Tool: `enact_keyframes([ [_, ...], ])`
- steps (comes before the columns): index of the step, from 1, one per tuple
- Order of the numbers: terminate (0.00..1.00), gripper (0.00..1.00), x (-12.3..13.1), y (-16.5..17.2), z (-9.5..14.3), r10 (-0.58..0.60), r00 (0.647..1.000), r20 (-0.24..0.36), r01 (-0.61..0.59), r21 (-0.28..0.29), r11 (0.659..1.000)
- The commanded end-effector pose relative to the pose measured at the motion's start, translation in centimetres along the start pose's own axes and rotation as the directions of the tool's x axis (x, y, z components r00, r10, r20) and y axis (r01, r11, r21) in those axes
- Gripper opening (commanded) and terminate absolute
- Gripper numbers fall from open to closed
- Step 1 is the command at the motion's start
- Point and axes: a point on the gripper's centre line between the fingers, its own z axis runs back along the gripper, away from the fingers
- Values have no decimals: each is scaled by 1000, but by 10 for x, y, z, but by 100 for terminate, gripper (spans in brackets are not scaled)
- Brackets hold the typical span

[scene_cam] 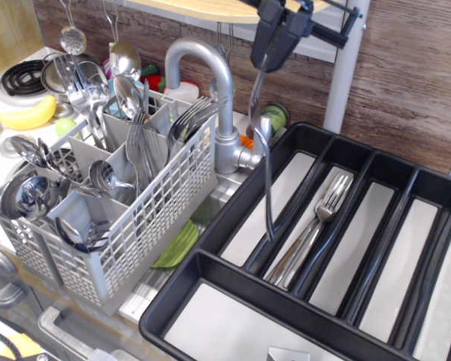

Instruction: Put fork from basket to tray

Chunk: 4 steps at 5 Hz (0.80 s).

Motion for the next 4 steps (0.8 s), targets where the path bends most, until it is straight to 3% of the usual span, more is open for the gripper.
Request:
enact_keyframes([
  [1,0,0,3,1,-7,61,998,15,-61,-45,997],
  [2,0,0,9,-2,-22,103,995,-18,-104,-74,992],
  [4,0,0,19,-6,-35,239,971,-22,-240,-52,969],
])
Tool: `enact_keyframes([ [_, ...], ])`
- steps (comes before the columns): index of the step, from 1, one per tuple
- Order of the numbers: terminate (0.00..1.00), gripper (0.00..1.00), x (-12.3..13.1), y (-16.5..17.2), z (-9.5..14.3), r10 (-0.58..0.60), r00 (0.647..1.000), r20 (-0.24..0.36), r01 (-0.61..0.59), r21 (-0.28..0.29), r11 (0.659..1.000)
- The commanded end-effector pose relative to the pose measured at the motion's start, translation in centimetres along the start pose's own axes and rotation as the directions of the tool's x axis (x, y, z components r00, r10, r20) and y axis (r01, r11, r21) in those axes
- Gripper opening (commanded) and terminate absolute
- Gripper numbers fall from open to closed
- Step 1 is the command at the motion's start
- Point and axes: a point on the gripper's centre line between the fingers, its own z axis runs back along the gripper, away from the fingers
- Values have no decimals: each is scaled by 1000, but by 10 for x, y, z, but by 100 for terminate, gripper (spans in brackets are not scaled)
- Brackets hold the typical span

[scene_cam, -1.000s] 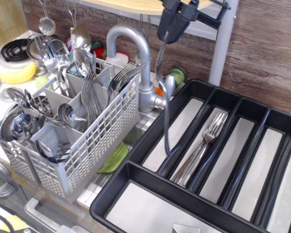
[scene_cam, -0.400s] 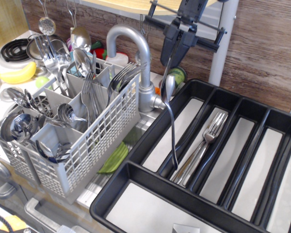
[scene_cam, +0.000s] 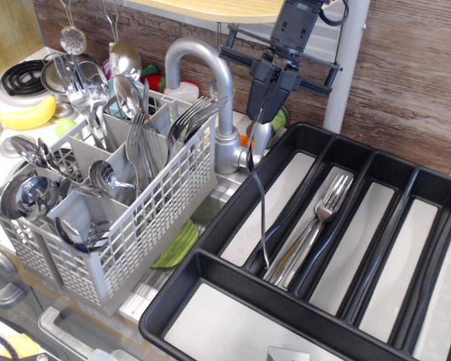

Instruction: Put fork from basket to tray

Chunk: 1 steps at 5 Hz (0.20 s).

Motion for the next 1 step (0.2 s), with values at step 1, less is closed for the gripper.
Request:
enact_keyframes([
  [1,100,0,-1,-1,3,150,984,95,-149,-22,989],
])
